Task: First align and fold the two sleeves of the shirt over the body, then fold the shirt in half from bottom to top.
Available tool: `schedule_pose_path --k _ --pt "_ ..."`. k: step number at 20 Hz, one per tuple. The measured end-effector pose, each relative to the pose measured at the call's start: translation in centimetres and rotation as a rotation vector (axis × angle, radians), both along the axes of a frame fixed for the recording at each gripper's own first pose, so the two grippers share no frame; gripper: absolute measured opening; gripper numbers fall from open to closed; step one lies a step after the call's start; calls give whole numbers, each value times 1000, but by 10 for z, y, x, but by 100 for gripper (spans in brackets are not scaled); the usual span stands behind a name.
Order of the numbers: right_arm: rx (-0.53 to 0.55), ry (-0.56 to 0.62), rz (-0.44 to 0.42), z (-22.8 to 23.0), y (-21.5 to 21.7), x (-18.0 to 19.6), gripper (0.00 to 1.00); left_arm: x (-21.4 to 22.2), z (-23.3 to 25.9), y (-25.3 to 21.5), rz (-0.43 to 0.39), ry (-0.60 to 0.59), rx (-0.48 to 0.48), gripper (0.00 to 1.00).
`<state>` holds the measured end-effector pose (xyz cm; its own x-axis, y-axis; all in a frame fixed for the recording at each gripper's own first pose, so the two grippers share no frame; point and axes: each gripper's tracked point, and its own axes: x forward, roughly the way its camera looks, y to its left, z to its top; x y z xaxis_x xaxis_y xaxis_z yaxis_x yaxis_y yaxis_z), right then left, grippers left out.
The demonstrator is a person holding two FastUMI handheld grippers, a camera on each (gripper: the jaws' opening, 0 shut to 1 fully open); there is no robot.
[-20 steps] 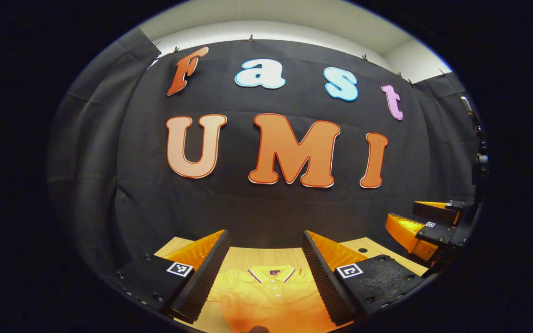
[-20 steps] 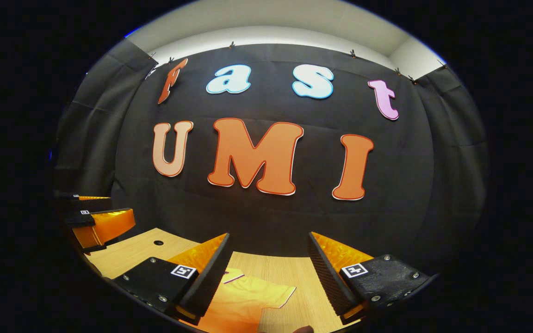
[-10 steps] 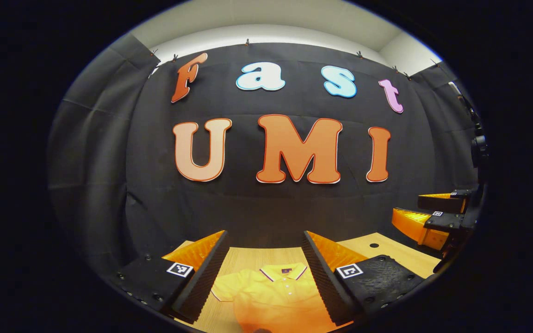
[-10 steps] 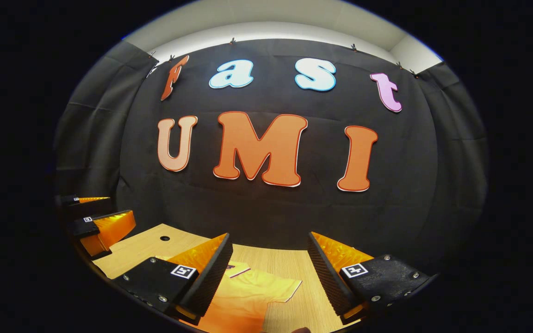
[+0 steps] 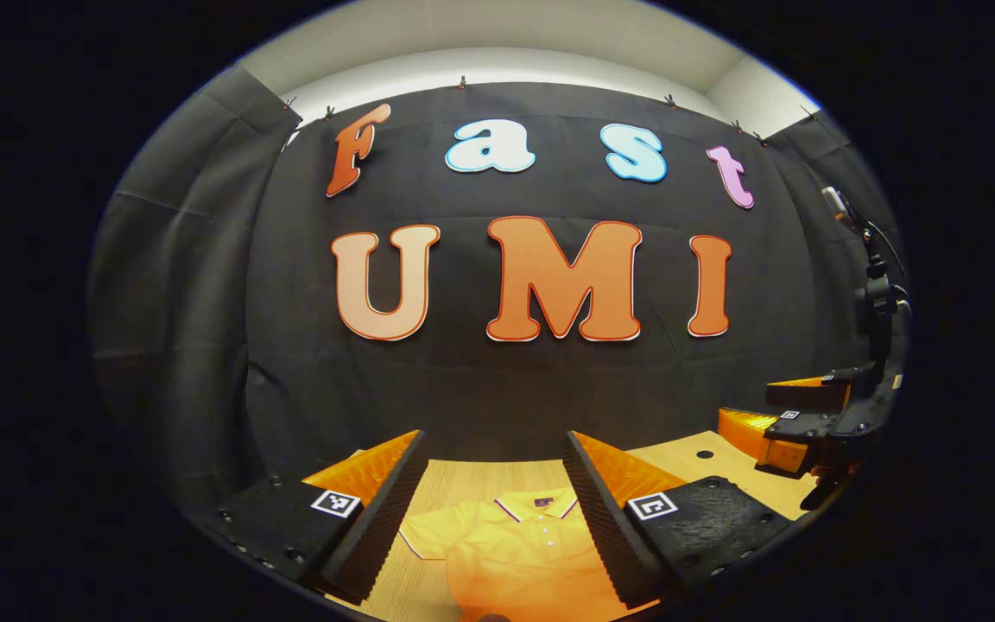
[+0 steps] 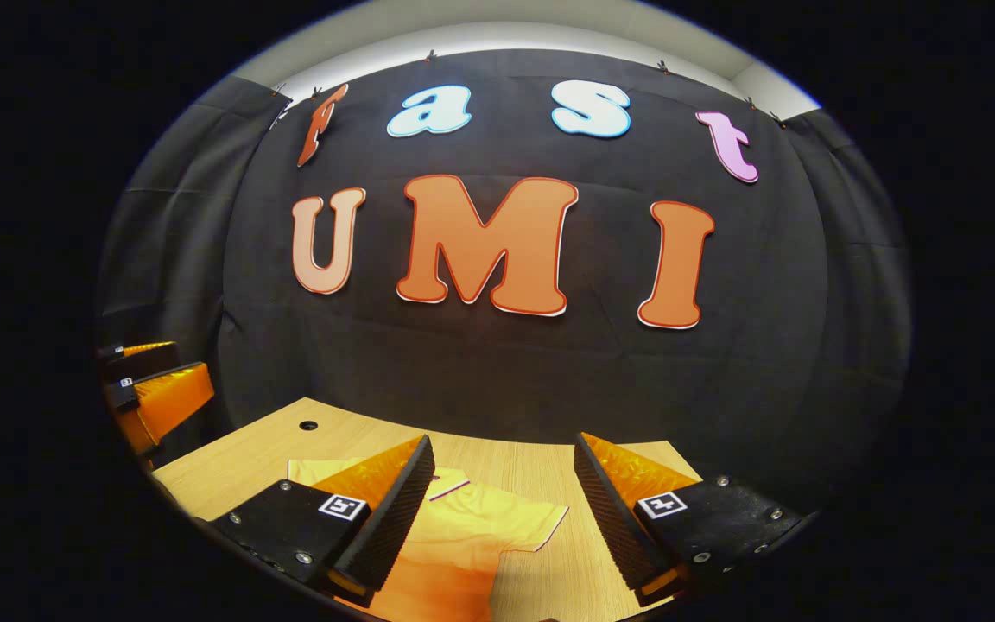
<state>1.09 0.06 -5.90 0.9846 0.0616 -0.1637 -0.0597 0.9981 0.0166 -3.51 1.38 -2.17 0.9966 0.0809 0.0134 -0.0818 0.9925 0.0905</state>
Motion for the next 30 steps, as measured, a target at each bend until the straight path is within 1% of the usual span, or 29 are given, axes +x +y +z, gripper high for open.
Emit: schedule_pose_path --k 3,9,12,14,17,21,25,26,27,30 --pt "-1 38 -3 -19 -7 11 98 -3 0 0 16 -1 18 96" --pt "-8 124 -21 -52 -31 39 98 -9 -2 10 93 3 36 96" --pt "-14 152 -20 -64 -36 54 98 -10 -5 14 126 13 36 96" --pt "-31 202 -16 -80 -39 63 98 -11 -6 16 146 17 38 96" --pt "-31 291 17 -104 -40 72 98 -12 -9 16 167 26 45 97" --pt "-52 388 24 -134 -45 88 97 -11 -18 17 197 52 55 96" --pt "-41 489 33 -163 -49 106 98 -15 -25 20 236 78 64 96" --pt "-43 517 32 -172 -51 109 98 -15 -28 22 246 85 65 94" --pt "-45 552 39 -183 -51 111 98 -15 -31 23 255 94 66 96" --pt "-27 653 46 -209 -51 117 98 -16 -42 24 277 135 72 96"
